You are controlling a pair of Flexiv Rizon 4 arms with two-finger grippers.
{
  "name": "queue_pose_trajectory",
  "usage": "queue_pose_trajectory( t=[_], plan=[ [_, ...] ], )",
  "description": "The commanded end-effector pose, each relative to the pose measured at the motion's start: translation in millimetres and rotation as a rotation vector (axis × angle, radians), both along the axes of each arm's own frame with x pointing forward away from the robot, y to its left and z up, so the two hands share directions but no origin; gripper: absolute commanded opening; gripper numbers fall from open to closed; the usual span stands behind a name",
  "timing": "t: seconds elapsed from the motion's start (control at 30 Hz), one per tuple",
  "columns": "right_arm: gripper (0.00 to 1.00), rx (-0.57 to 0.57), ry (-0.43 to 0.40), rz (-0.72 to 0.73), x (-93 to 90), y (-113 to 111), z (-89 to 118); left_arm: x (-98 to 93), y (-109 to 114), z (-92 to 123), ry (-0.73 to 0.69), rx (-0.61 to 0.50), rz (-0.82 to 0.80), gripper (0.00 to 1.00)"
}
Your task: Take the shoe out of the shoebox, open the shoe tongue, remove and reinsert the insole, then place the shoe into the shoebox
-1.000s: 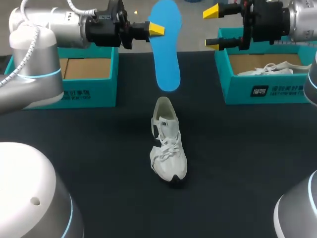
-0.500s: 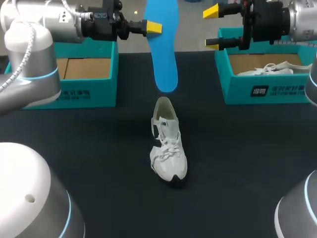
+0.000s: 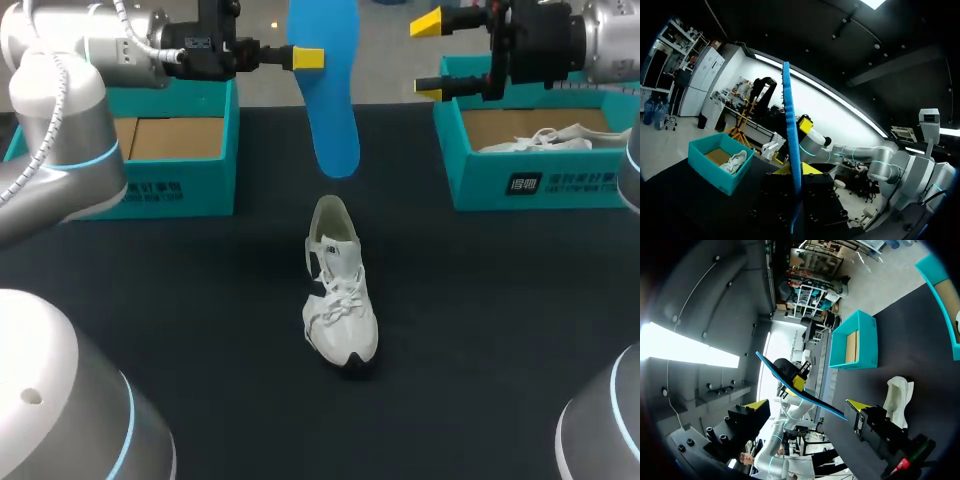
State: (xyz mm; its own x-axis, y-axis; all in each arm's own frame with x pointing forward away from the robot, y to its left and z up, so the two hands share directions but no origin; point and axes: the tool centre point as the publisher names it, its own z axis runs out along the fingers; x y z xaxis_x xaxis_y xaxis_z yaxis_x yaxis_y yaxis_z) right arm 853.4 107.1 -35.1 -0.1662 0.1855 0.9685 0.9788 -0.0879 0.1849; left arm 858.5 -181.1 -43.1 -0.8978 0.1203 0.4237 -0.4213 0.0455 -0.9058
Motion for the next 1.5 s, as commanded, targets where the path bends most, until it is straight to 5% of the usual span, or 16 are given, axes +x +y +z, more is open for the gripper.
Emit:
queue_pose_trajectory(
  t=[0.03, 0.57, 0.8, 1.0, 1.5],
  plan=[
    [1.00, 0.000, 0.000, 0.000, 1.4, 1.5, -0.7, 0.9, -1.7, -2.3, -0.557, -0.067, 0.033, 0.00],
    [1.00, 0.000, 0.000, 0.000, 1.4, 1.5, -0.7, 0.9, -1.7, -2.3, -0.557, -0.067, 0.033, 0.00],
    [1.00, 0.000, 0.000, 0.000, 1.4, 1.5, -0.7, 14.2, 1.7, -16.7, -0.836, -0.082, 0.053, 0.00],
    [1.00, 0.000, 0.000, 0.000, 1.4, 1.5, -0.7, 25.9, 2.6, -23.3, -1.262, -0.050, 0.127, 0.00],
    [1.00, 0.000, 0.000, 0.000, 1.4, 1.5, -0.7, 25.9, 2.6, -23.3, -1.262, -0.050, 0.127, 0.00]
  ],
)
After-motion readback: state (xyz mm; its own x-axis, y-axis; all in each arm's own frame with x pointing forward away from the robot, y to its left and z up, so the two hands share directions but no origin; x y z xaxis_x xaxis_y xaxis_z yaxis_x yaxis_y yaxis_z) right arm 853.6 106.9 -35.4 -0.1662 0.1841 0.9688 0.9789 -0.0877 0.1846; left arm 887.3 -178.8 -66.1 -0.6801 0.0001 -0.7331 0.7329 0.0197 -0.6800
